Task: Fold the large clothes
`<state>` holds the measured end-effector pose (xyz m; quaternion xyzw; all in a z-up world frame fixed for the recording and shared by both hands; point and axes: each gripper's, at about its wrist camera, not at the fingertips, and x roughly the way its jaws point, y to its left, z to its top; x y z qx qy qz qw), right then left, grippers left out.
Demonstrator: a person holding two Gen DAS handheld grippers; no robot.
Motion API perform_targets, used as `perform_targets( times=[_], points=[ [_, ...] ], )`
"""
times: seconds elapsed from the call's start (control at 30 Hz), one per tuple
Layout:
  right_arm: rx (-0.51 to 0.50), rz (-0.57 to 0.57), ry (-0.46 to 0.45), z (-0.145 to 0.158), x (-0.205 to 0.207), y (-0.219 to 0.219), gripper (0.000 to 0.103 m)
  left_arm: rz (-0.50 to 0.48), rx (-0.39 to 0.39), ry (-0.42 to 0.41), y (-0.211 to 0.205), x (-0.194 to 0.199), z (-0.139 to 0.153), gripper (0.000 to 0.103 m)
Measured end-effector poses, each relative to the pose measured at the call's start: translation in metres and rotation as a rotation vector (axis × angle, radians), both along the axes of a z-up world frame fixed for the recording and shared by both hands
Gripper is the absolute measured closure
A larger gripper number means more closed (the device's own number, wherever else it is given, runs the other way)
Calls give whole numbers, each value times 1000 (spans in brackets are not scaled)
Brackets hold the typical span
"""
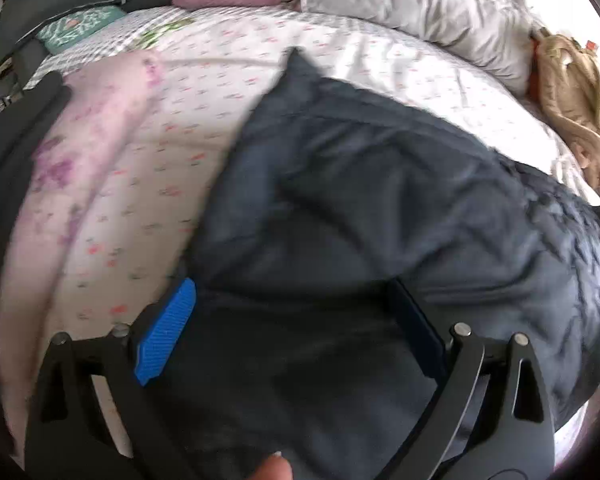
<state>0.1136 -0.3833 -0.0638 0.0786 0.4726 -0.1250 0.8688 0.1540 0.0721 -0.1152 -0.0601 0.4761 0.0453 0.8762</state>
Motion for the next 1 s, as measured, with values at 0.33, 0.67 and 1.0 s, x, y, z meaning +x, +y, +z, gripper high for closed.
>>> perform_targets(
  times=[0.33, 0.67, 1.0],
  points=[
    [28, 3, -108, 56, -26, -10, 21, 81, -217, 16, 63, -35, 25, 6],
    [35, 114, -149, 73, -30, 45, 21, 117, -538, 130, 85, -72, 1, 6],
    [27, 155, -137, 69, -26, 77, 21, 48, -640, 184, 62, -86, -23, 7]
  ],
)
